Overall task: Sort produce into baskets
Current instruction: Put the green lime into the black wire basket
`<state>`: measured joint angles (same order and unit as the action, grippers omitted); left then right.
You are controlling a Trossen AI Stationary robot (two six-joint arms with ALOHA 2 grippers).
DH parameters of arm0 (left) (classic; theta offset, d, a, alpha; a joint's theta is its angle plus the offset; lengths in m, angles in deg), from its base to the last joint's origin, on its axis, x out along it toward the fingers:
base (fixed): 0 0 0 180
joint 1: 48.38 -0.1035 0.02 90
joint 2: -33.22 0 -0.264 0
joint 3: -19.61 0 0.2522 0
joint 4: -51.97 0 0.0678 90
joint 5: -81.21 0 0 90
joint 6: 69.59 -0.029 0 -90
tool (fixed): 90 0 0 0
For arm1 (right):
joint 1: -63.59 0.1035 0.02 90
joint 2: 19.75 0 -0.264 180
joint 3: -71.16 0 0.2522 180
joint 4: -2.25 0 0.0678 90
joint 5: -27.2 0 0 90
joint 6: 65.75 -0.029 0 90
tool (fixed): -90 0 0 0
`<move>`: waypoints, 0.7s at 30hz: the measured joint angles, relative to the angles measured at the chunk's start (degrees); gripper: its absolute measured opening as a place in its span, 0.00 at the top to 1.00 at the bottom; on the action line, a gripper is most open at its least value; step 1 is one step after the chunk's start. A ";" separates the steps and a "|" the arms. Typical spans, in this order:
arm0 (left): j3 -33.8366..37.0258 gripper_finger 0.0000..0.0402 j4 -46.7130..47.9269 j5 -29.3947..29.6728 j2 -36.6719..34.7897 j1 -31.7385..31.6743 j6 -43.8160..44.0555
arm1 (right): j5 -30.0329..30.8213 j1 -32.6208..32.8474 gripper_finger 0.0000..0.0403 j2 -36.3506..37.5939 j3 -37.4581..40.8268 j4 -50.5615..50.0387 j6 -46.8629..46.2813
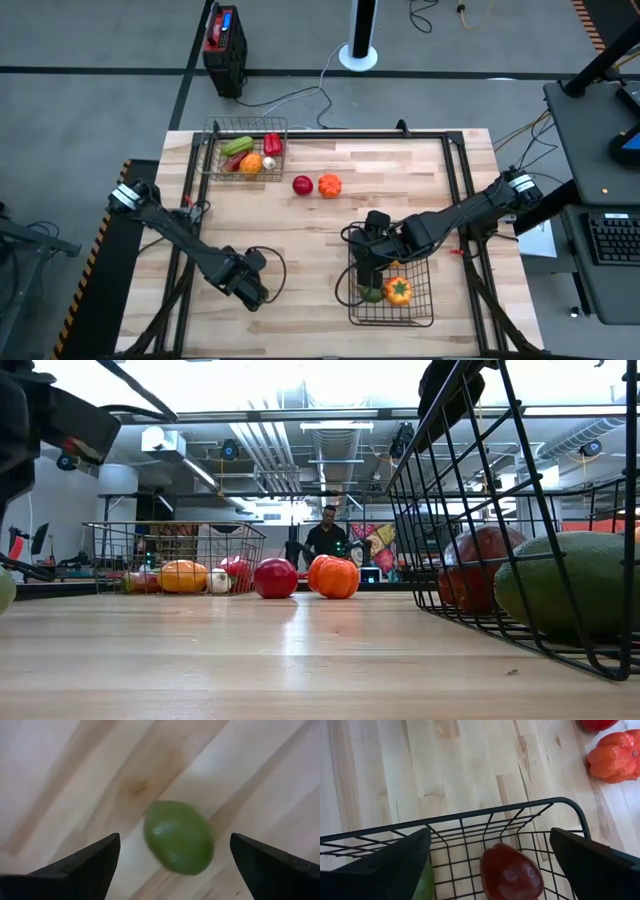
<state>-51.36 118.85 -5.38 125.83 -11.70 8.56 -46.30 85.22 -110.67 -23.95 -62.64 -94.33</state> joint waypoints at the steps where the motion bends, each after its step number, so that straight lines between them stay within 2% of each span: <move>1: -0.01 0.11 -0.85 -0.01 0.62 0.10 0.00 | -0.01 0.00 0.01 -0.02 0.01 0.00 0.12; 7: -0.01 0.15 -2.82 -0.46 2.70 0.69 0.38 | -0.01 0.00 0.01 -0.02 0.01 -0.01 0.23; 21: -0.03 0.45 -3.74 -0.72 2.95 1.44 1.25 | -0.03 0.46 0.01 -0.02 0.02 -0.01 1.74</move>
<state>-51.39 115.11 -6.10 128.79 -10.26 9.81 -46.33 85.68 -110.69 -23.93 -62.65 -92.59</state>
